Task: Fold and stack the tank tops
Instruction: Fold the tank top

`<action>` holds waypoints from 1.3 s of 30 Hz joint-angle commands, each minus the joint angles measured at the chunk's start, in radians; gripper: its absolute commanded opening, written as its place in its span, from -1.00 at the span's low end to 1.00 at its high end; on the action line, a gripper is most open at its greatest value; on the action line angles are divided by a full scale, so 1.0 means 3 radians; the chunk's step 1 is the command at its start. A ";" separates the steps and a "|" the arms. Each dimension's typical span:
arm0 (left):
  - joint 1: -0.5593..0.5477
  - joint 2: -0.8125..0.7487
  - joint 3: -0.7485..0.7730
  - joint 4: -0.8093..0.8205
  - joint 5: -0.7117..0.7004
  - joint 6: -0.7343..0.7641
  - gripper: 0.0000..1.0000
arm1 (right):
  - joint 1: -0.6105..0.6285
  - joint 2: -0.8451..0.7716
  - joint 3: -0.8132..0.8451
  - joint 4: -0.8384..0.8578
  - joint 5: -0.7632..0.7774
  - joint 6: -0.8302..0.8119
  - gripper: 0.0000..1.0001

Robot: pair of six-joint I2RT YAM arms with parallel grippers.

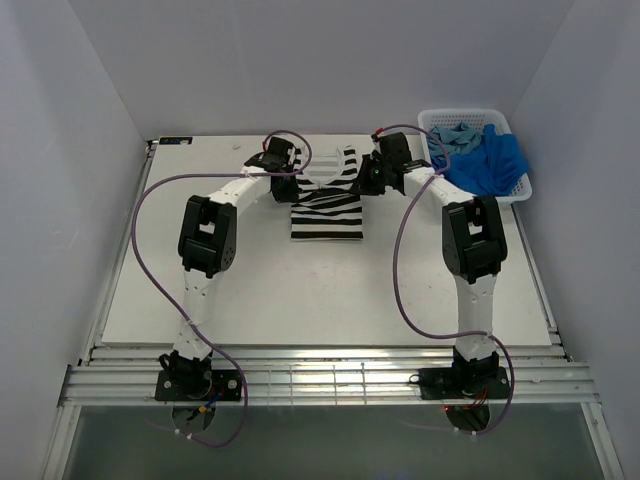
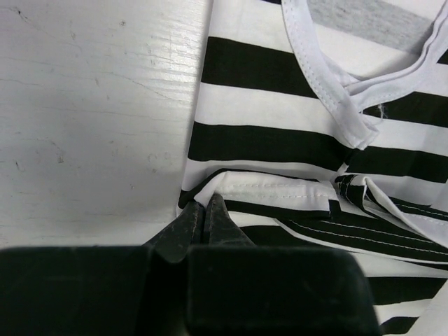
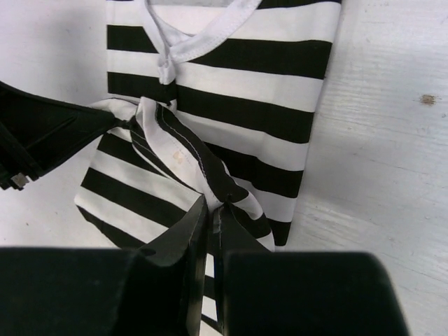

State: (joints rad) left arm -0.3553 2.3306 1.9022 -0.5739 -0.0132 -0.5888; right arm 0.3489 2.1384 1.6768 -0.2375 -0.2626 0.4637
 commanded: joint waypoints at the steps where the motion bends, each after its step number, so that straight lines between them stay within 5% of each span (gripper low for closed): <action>1: 0.0034 -0.0043 0.0148 0.0021 -0.0084 0.0061 -1.00 | -0.0028 0.0071 0.0168 -0.0027 -0.0009 0.0029 -0.85; 8: 0.0039 0.0044 0.0250 0.0077 0.0023 0.0132 -1.00 | -0.0053 0.0153 0.0194 -0.0027 0.0108 0.0126 -0.85; 14: 0.0039 0.0039 0.0286 0.0139 -0.0043 0.0204 -0.70 | -0.0074 0.0215 0.0281 -0.0026 0.0124 0.0188 -0.69; 15: 0.0044 0.0039 0.0286 0.0134 -0.0068 0.0204 -0.62 | -0.0079 0.0225 0.0326 -0.0027 0.0104 0.0178 -0.62; 17: 0.0044 0.0029 0.0286 0.0134 -0.0064 0.0229 -0.07 | -0.0094 0.0230 0.0352 -0.0032 0.0022 0.0172 -0.31; 19: 0.0044 0.0009 0.0317 0.0139 -0.0013 0.0270 0.51 | -0.0099 0.0195 0.0368 -0.0042 -0.0039 0.0167 -0.26; 26: 0.0044 -0.0282 0.0317 0.0134 0.0155 0.0301 0.93 | -0.0089 -0.0168 0.0129 -0.0021 -0.0265 0.0009 0.14; 30: 0.0039 -0.0671 -0.0168 0.0174 0.0345 0.0128 0.96 | -0.0038 -0.0587 -0.0500 0.0152 -0.0423 -0.0022 0.61; 31: 0.0039 -0.0758 -0.0458 0.0210 0.0401 0.0081 0.96 | -0.0018 -0.0770 -0.0648 0.0319 -0.0459 -0.0012 0.87; 39: -0.0007 -0.1300 -0.1411 0.0834 0.1123 -0.0200 0.96 | 0.0125 -0.1110 -0.1417 0.0878 -0.0929 0.0152 0.80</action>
State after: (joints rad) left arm -0.3500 2.0037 1.5097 -0.4175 0.2214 -0.6083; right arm 0.3645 1.8202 1.2797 -0.0822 -0.4580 0.4984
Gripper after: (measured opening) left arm 0.978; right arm 0.900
